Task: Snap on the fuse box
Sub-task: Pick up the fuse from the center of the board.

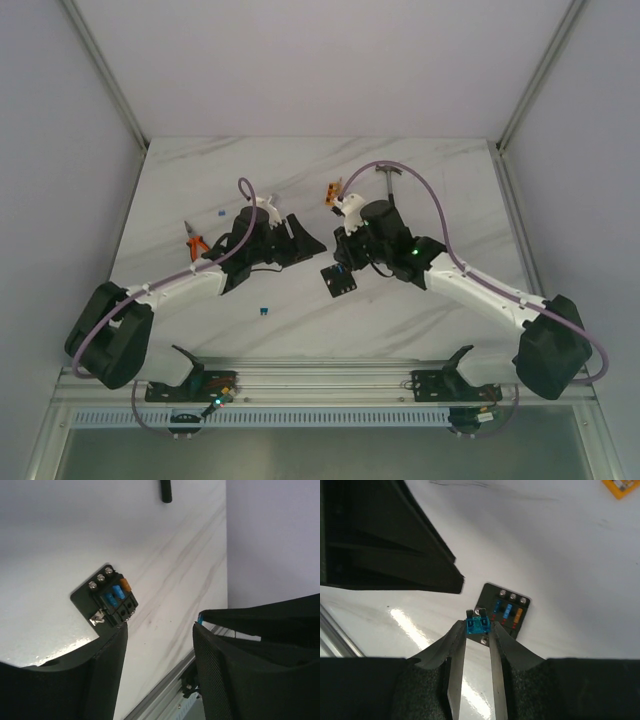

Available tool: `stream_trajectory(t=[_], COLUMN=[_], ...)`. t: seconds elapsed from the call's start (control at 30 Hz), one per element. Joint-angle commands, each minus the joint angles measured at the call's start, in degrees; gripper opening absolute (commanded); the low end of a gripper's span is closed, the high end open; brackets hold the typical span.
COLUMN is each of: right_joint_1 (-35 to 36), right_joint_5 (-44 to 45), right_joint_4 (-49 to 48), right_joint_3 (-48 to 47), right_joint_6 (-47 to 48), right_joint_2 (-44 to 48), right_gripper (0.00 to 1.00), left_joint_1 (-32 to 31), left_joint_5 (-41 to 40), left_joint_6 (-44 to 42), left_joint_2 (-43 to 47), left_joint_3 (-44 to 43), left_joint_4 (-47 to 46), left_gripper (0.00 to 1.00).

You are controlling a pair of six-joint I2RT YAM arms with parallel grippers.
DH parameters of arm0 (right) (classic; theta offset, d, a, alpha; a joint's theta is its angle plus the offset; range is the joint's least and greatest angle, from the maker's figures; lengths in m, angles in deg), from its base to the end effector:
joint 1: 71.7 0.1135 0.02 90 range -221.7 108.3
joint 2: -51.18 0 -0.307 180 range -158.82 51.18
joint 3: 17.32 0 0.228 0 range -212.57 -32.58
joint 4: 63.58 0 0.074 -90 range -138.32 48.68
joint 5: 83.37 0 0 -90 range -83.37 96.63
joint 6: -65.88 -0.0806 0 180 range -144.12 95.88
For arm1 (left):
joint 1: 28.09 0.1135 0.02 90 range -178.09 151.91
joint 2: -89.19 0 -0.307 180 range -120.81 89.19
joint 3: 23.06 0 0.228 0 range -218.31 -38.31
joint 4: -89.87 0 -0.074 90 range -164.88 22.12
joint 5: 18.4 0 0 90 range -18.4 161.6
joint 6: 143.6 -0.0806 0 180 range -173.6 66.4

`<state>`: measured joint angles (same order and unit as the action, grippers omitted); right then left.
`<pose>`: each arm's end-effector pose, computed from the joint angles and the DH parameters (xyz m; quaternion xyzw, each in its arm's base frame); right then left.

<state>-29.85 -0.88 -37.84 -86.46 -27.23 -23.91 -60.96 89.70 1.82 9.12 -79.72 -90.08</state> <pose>0.2155 0.2072 0.3057 -0.3191 0.8115 0.2387 0.4273 0.2505 -0.1917 0.2654 -0.0768 0.8266 -0.4717 0.2972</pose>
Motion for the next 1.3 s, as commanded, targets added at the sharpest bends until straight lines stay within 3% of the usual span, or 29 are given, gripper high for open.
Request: stream_trajectory(t=[0.0,0.67,1.27], right_joint_1=[1.66,3.24,3.22], right_joint_5=[-2.70,0.11,0.40], right_joint_4=[-3.25,-5.20,-7.91], right_joint_3=[0.26,-0.52,-0.78], right_joint_6=[0.91,0.09,-1.89], right_joint_2=[0.06,-2.43,-3.37], right_gripper=[0.21,0.21,0.21], left_joint_1=[-0.89,-3.39,-3.96], left_joint_5=[1.63,-1.22,-4.02], left_joint_6=[2.77,3.63,4.44], left_joint_2=[1.82,1.51,0.46], left_joint_3=[-1.57,-1.02,0.66], left_joint_4=[-3.07,-3.62,-3.42], left_gripper=[0.61,0.35,0.30])
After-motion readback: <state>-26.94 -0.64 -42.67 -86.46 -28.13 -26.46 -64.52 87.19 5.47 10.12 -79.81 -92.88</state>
